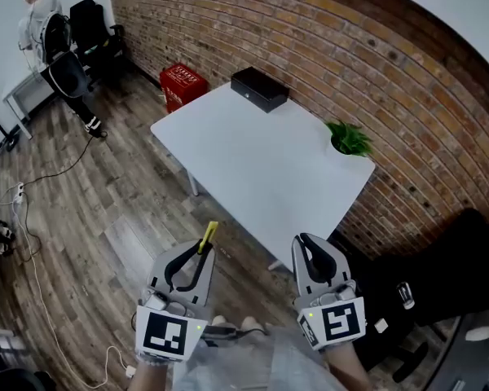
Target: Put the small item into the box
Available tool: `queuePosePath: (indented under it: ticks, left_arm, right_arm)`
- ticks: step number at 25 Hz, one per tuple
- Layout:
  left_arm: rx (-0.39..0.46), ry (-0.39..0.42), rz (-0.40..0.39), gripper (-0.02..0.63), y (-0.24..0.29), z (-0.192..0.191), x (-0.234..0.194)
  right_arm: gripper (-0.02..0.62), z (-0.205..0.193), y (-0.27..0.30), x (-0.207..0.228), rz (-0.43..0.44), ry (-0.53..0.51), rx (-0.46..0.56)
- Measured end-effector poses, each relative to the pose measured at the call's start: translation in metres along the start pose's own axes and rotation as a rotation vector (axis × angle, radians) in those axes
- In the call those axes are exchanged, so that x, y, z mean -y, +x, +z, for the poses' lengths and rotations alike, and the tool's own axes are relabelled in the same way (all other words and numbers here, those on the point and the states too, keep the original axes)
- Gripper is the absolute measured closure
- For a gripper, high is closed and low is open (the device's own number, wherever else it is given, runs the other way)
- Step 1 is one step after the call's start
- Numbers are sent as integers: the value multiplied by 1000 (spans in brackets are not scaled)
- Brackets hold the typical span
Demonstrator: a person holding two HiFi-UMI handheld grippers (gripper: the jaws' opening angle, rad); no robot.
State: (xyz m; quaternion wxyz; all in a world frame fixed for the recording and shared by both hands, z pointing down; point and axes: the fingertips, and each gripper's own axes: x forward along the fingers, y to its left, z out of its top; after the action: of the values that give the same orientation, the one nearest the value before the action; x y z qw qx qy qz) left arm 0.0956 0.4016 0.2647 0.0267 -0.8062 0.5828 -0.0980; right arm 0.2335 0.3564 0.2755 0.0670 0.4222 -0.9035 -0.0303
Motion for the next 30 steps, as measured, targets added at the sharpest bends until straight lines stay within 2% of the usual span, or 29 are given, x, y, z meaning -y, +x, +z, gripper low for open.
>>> queuePosePath:
  ticks: [8,15,20,30]
  left_arm:
    - [15,13,-7,545,-9,0,-19]
    - [38,19,-13,545,-24,1,-43]
    - [59,46,-31,545,-35,0,-54]
    - [65,44,-5,545,-42,-9,-77]
  right_arm:
    - [538,8,6,-12,-21,21,30]
    - [538,29,11,-36,-24,-52,46]
    - [540,30,12,-49,-49,16,42]
    - [540,31,28,-57,-72,-34,46]
